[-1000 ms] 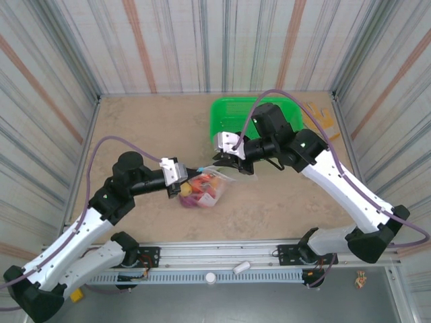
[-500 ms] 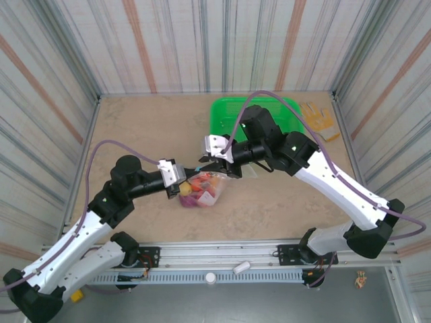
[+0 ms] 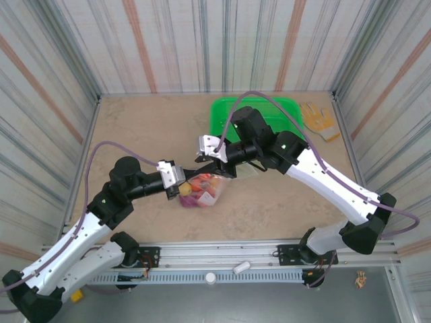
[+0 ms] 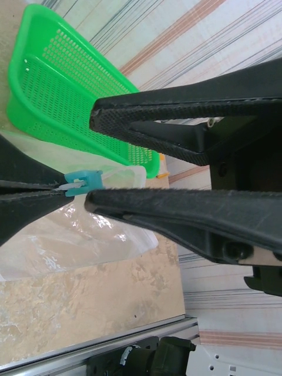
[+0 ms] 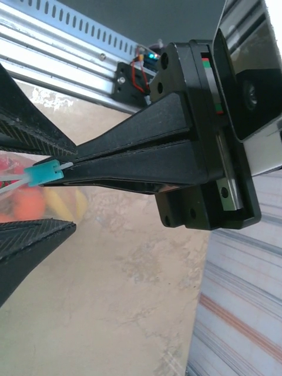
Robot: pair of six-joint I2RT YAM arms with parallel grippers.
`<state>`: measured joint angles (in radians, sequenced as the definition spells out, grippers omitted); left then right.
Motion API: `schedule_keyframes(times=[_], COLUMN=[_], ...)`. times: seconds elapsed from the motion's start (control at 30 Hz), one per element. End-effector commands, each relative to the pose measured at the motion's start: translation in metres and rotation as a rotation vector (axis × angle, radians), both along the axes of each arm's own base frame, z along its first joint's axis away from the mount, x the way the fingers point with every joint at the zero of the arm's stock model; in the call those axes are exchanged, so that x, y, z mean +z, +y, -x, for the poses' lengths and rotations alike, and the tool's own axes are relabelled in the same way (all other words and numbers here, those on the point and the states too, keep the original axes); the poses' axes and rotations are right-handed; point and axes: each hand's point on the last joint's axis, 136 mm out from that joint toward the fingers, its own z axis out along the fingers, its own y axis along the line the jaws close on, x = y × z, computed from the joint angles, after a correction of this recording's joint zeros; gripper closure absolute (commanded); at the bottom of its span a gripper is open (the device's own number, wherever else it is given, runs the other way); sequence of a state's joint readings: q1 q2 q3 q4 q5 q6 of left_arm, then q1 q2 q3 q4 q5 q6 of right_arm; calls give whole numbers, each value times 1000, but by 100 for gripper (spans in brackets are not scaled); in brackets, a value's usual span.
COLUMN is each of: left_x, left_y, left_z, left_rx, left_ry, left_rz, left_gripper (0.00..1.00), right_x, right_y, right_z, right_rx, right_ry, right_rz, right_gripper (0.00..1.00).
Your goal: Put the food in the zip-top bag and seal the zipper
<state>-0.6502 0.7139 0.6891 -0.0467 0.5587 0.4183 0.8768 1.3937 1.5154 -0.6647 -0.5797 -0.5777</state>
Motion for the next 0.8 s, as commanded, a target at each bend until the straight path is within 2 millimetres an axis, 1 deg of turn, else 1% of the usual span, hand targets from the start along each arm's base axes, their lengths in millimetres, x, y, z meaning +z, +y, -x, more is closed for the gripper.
schedule_keyframes(times=[0.0,0.1,0.23,0.33,0.4,0.47,0.57,0.67,0.77], left_x=[2,2,3,3,2,2,2,1,0], left_y=[-2,-3,-3,-2,-2,-3,-3,-3,-3], left_z=[6,6,7,8,8,8,7,7,6], left_rx=[-30,-34,-37,-38,-38,-38,-36,-35,-35], left_ry=[-10,-8,-12,-12,-13,-11,-10,-10,-6], left_rz=[17,16,19,20,19,16,16,16,14], left_gripper=[100,100,100,100,100,100,100,100,100], right_x=[-4,-5,-14,-18,-18,-15,-11,-8,-7], right_y=[-1,-1,-1,-1,-2,-3,-5,-5,-6], right_z=[9,9,7,5,3,3,6,8,8], right_rx=[20,18,7,1,-4,-6,2,6,6], right_ry=[42,45,48,47,44,43,49,52,50], right_rz=[-3,-6,14,17,13,4,-11,-24,-30], right_gripper=[66,65,67,71,75,77,74,67,68])
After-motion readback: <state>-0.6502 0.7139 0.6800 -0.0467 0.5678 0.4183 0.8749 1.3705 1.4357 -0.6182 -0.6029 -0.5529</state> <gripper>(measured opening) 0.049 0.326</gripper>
